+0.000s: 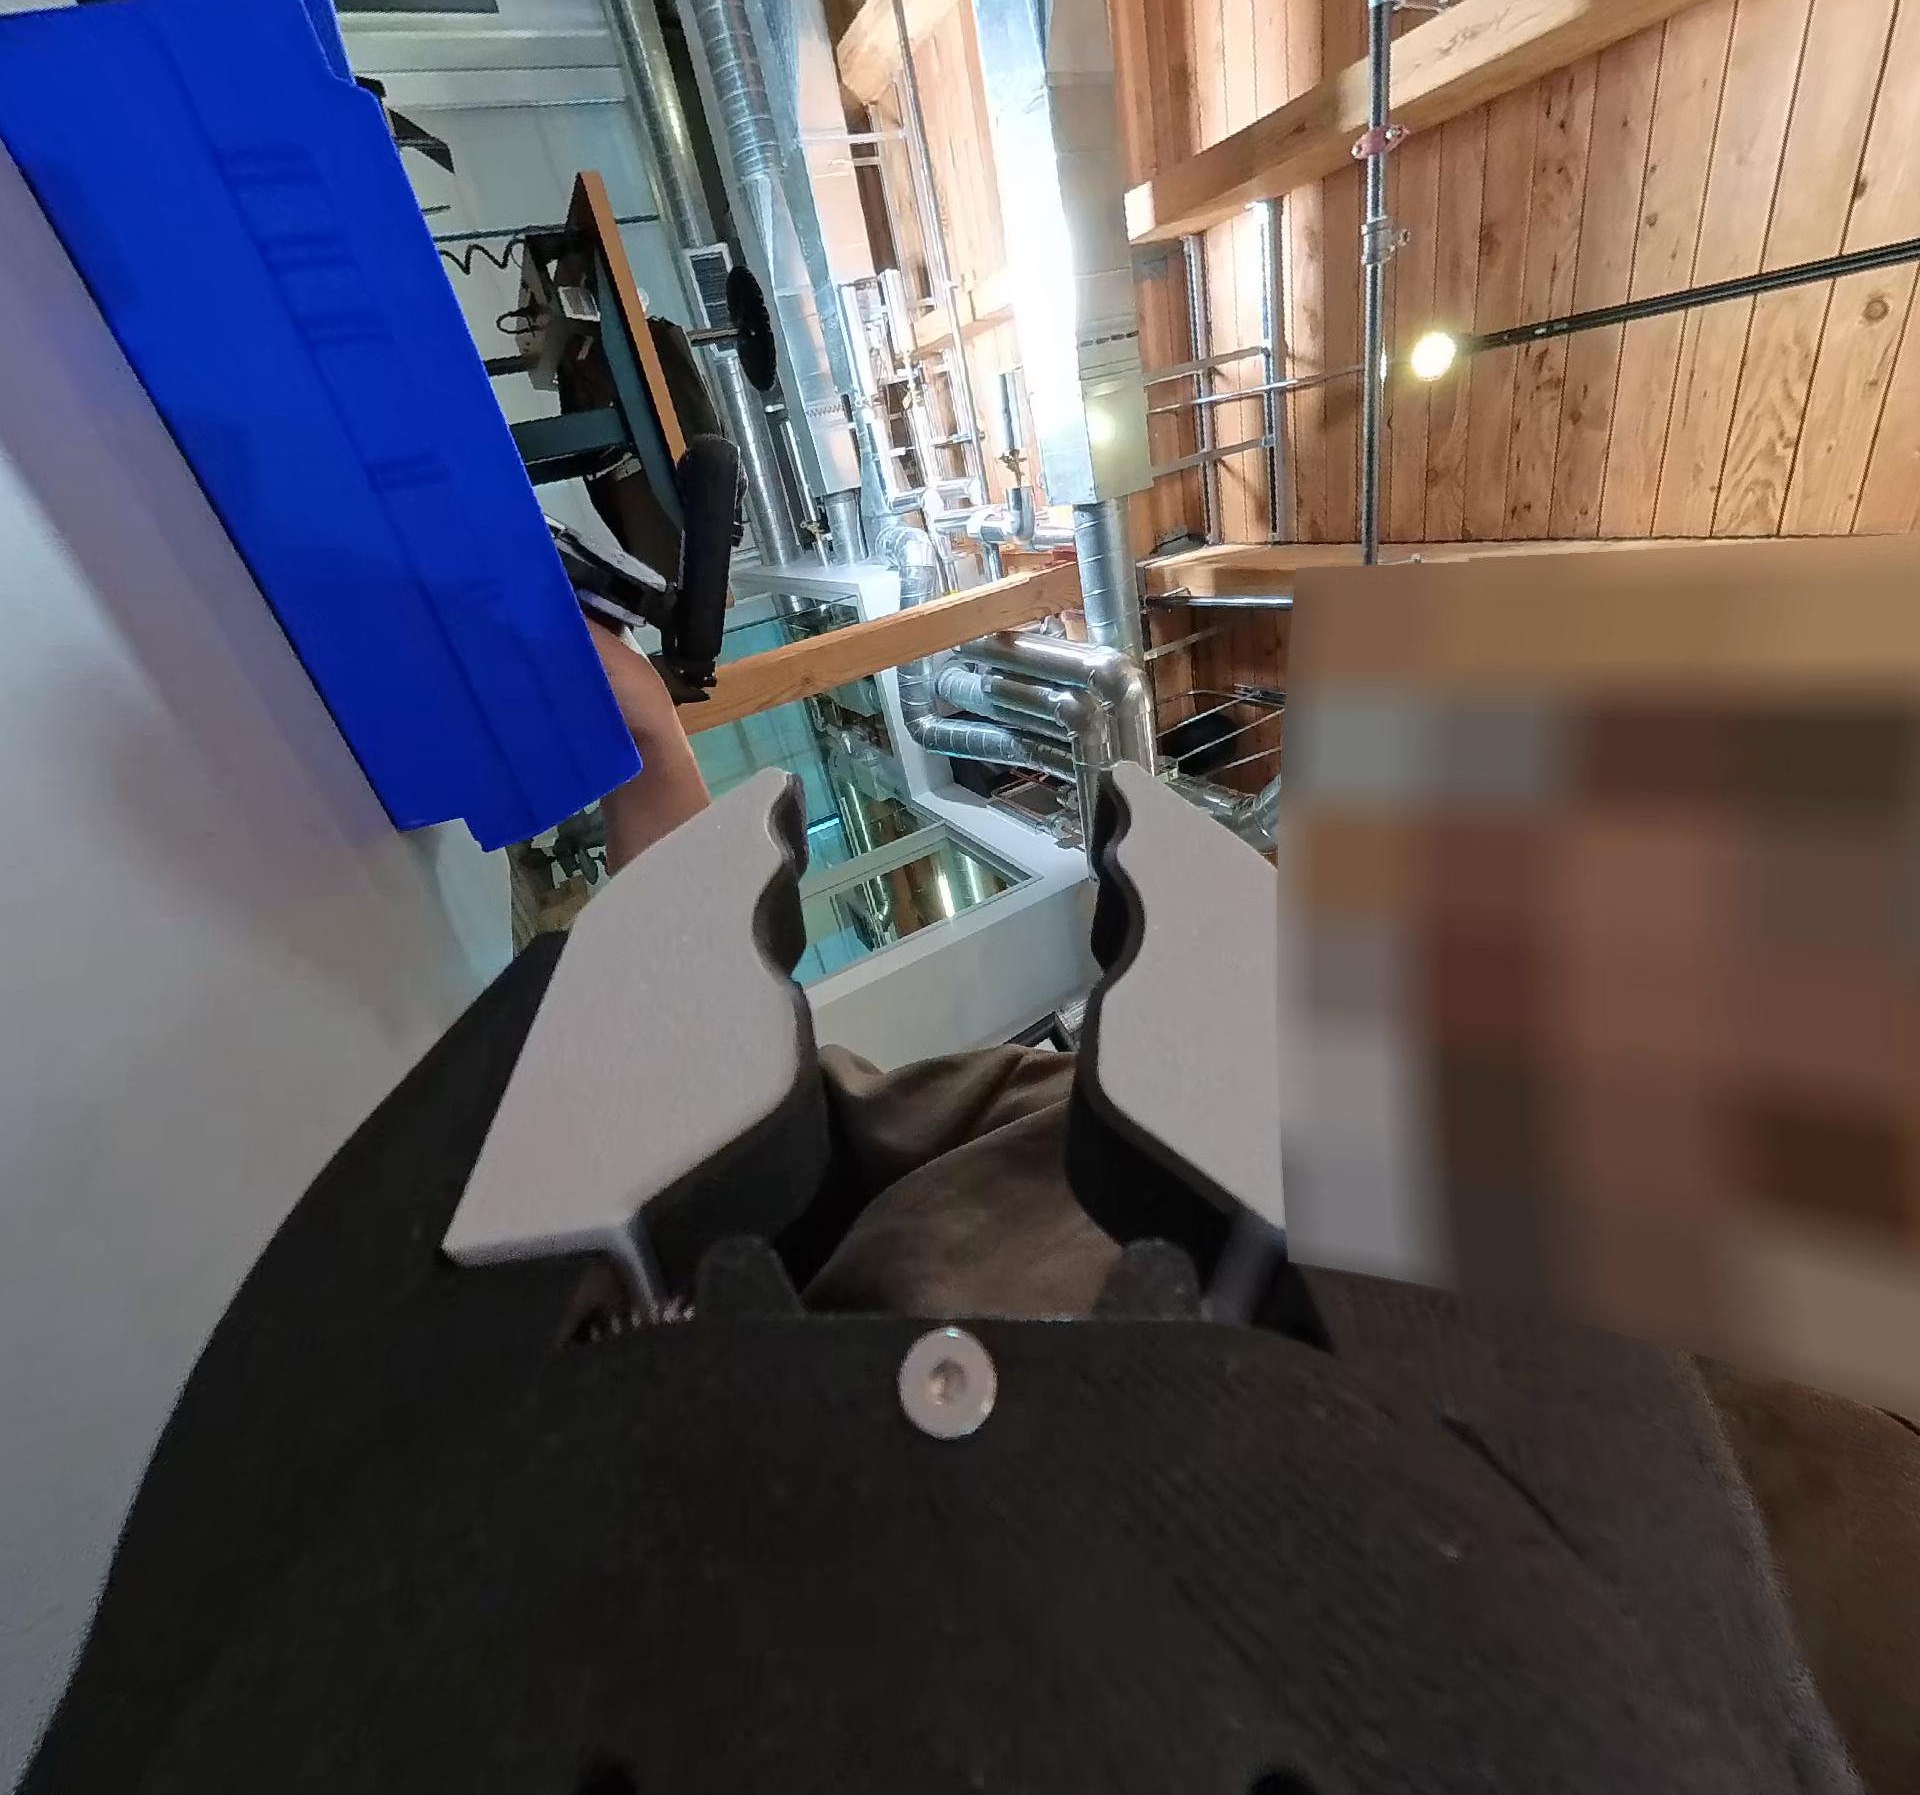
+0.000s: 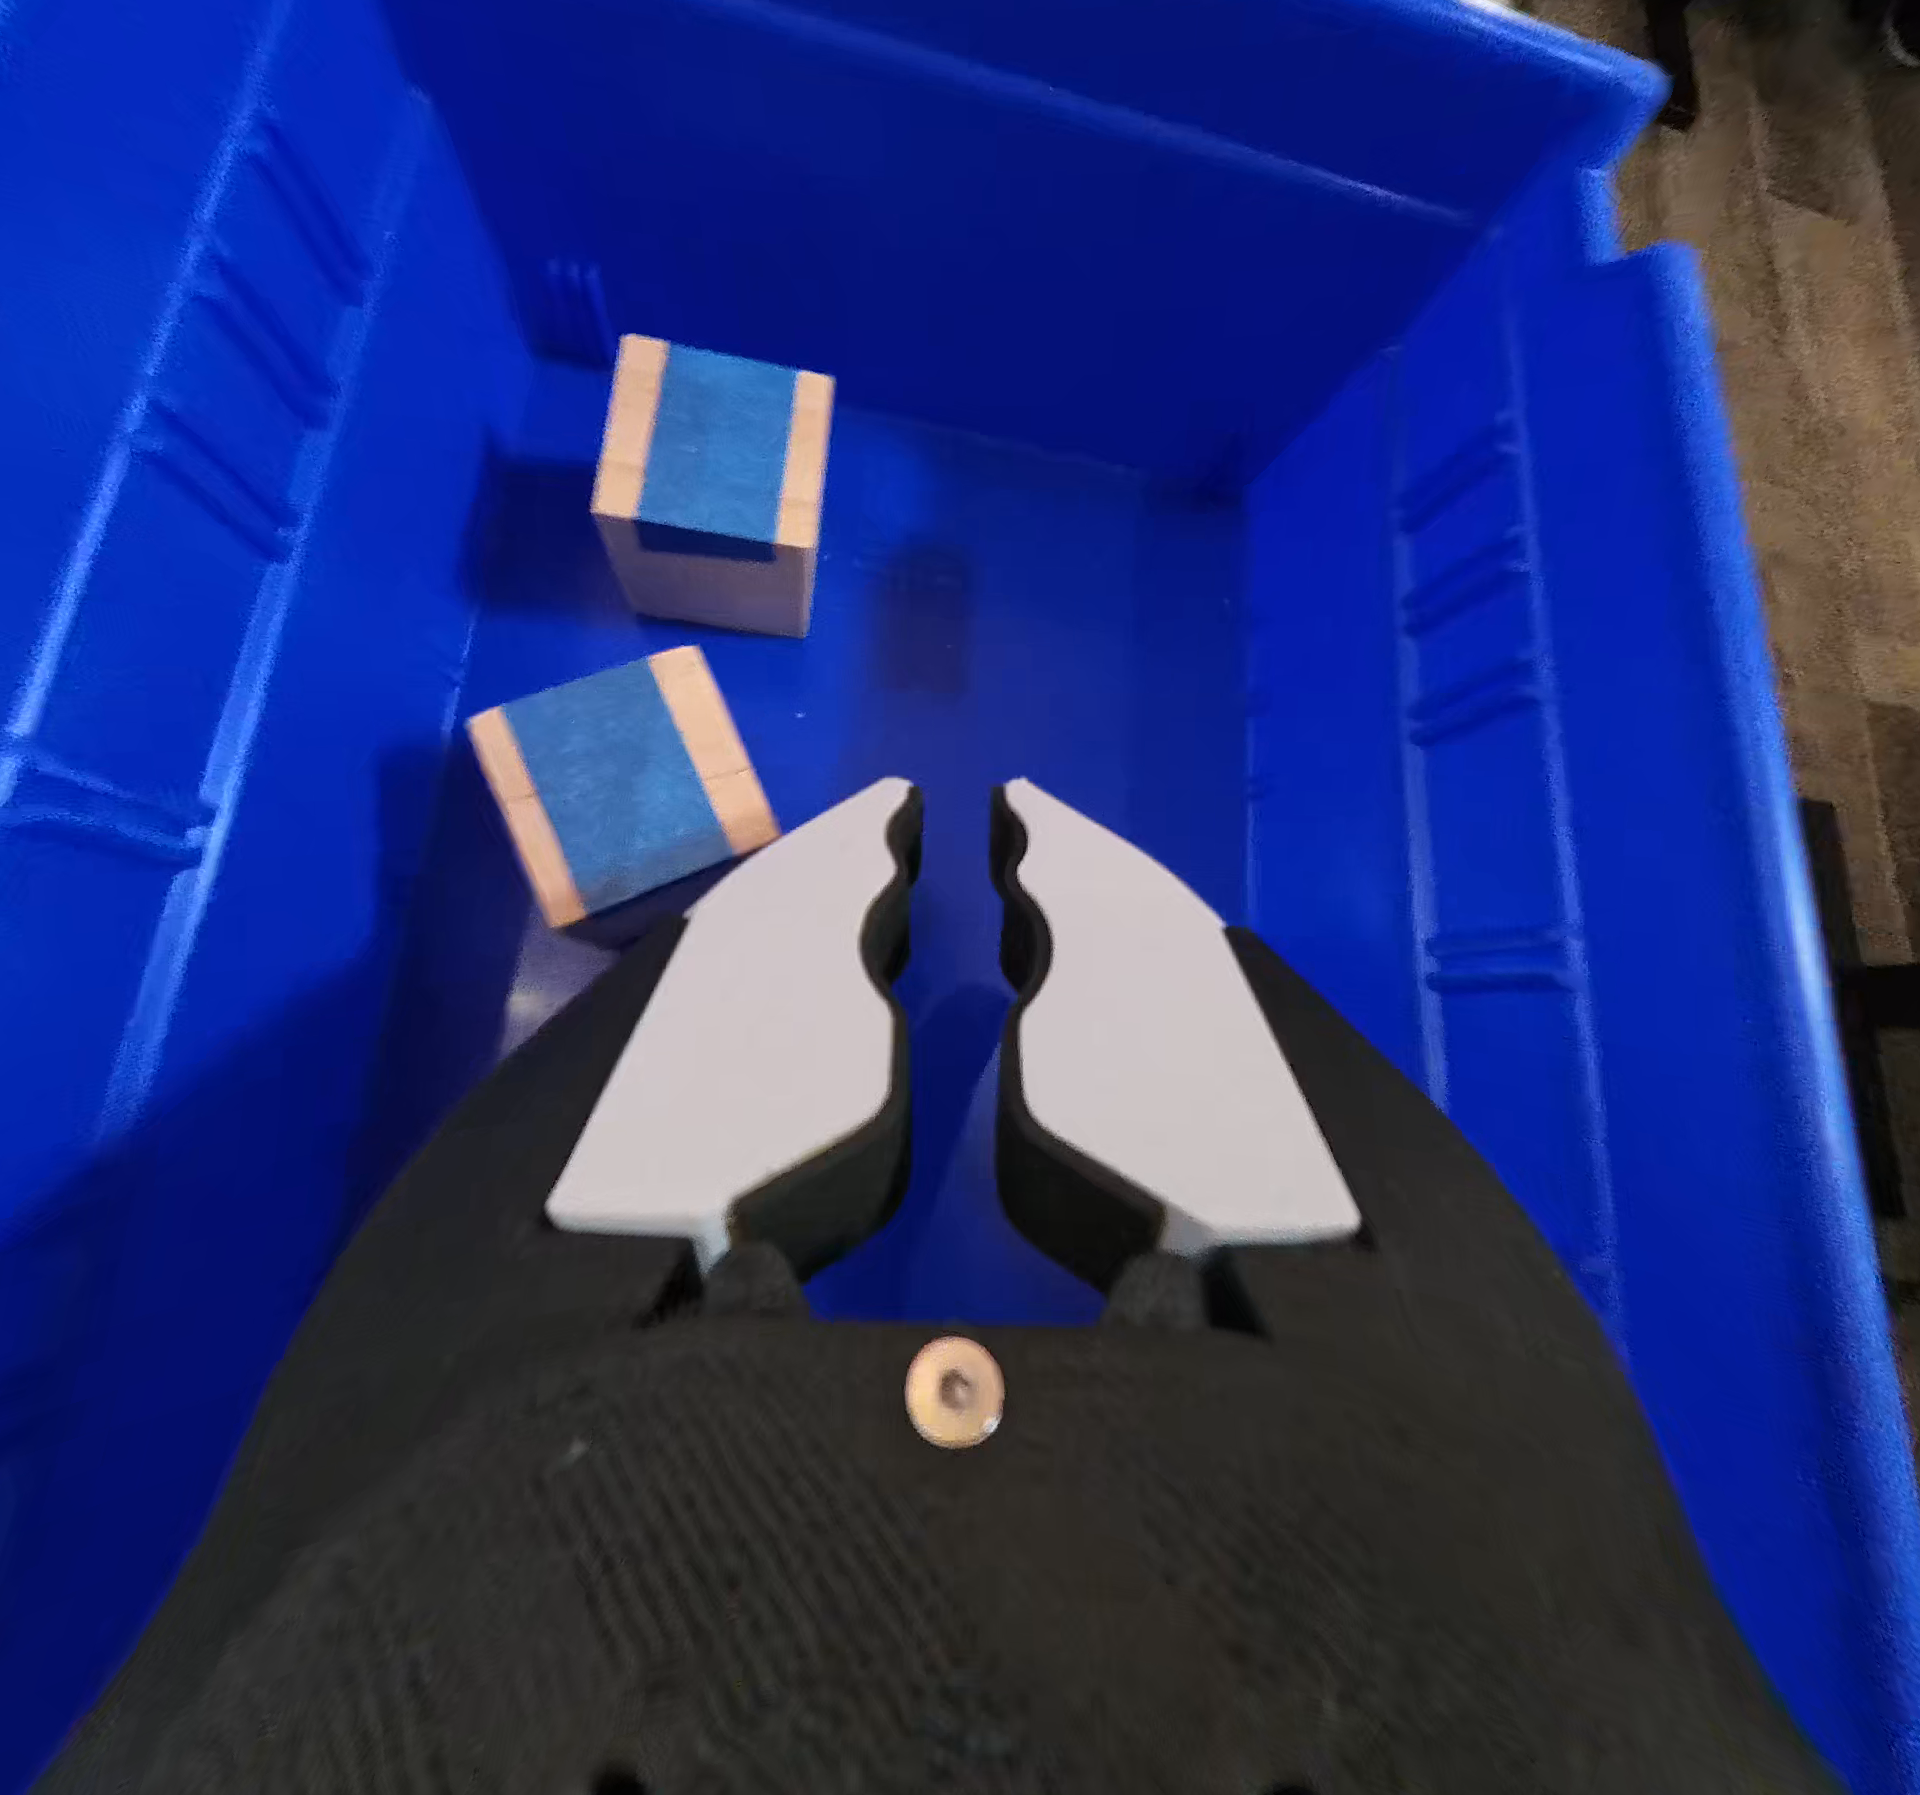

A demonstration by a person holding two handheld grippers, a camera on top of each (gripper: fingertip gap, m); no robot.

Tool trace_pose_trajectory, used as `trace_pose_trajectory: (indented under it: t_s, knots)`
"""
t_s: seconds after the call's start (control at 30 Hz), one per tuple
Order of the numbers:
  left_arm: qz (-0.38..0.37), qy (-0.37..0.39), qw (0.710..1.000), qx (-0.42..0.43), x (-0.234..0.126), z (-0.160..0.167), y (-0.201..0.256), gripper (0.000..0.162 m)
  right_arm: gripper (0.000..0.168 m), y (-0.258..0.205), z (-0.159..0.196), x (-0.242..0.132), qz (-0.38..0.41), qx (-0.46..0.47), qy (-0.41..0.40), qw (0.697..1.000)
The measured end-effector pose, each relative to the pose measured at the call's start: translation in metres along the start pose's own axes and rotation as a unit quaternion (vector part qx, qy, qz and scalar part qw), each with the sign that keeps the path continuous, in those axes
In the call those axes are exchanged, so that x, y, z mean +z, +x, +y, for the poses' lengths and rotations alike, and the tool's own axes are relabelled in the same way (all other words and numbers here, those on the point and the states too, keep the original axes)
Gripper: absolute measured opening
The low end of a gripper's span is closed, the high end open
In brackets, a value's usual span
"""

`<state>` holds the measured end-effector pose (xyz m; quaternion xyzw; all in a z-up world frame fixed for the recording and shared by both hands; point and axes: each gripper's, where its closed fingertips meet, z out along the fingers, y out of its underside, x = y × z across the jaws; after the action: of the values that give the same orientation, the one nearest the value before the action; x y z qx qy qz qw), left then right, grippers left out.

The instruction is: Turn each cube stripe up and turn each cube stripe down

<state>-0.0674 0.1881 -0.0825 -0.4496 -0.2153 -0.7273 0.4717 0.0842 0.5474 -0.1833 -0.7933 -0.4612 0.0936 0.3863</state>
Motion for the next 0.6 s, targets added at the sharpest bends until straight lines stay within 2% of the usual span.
trace_pose_trajectory:
  t_s: [0.07, 0.13, 0.27, 0.43, 0.6]
  knots:
    - [-0.001, -0.002, 1.0, 0.001, 0.001, 0.001, 0.0, 0.053, 0.013, -0.013, 0.001, -0.001, -0.032, -0.032, -0.007, 0.999]
    - [-0.003, -0.002, 1.0, 0.002, 0.001, 0.001, -0.001, 0.053, 0.001, -0.024, 0.004, -0.005, -0.057, -0.076, -0.016, 0.995]
    - [-0.003, 0.0, 1.0, -0.001, 0.0, 0.0, -0.001, 0.053, 0.001, -0.03, 0.007, -0.021, -0.076, -0.129, -0.04, 0.988]
    - [-0.004, 0.003, 1.0, 0.0, -0.002, -0.002, -0.001, 0.053, 0.0, -0.021, -0.014, -0.031, -0.056, -0.099, 0.01, 0.993]
    - [-0.004, 0.004, 1.0, -0.004, -0.002, -0.002, -0.002, 0.053, 0.0, -0.016, -0.016, -0.01, -0.011, -0.057, 0.035, 0.998]
